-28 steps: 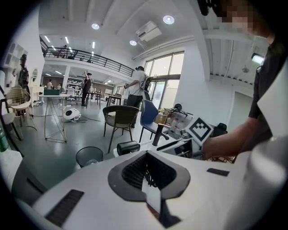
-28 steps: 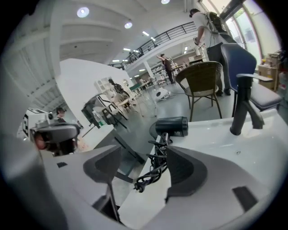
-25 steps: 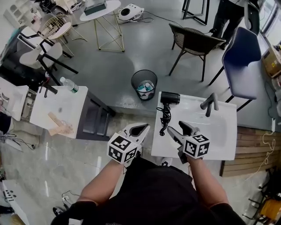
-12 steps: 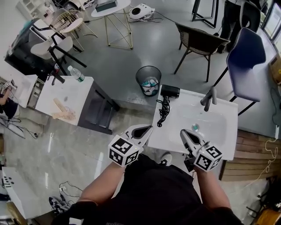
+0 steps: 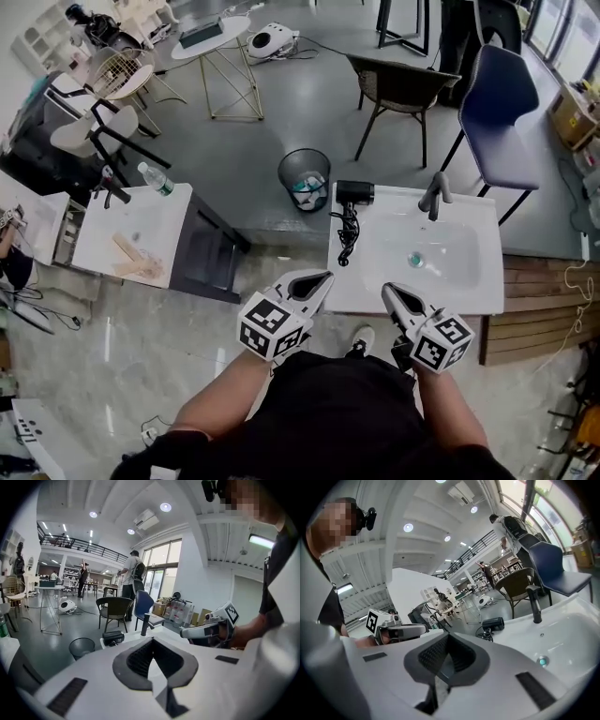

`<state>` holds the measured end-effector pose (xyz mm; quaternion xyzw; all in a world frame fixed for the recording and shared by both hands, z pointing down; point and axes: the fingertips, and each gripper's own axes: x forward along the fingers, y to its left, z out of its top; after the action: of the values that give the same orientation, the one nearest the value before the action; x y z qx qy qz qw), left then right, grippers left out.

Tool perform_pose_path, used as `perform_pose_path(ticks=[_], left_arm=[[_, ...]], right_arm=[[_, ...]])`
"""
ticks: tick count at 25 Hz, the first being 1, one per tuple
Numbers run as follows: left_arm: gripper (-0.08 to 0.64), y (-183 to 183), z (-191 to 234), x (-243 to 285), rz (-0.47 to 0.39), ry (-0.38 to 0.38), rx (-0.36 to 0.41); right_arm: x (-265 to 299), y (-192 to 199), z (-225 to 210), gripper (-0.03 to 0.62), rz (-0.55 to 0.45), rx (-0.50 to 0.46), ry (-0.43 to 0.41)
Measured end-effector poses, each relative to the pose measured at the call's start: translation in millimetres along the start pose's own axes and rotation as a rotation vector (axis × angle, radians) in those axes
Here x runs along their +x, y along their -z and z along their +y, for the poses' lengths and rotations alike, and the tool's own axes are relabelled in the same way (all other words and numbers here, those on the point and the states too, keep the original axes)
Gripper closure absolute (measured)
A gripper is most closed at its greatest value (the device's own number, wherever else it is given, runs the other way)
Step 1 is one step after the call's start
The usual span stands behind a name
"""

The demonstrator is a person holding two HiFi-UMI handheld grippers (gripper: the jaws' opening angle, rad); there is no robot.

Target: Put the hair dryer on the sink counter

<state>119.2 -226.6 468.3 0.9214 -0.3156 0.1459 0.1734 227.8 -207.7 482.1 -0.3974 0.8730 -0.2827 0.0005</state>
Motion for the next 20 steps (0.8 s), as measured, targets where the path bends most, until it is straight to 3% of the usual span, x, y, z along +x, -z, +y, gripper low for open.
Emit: perform_pose_path(ticks=[14,20], left_arm=[[0.560,59.8,-14.5,-88.3,0.066,0.131,0.039],[0.560,67.2,-26.0,-100.5,0.079,0.160,0.068]], right_arm=[[-14.5,79.1,90.3,0.589,-0.035,0.027,0.152],[-28.8,94.4,106.8,0.589,-0.039,0.026,0.194]])
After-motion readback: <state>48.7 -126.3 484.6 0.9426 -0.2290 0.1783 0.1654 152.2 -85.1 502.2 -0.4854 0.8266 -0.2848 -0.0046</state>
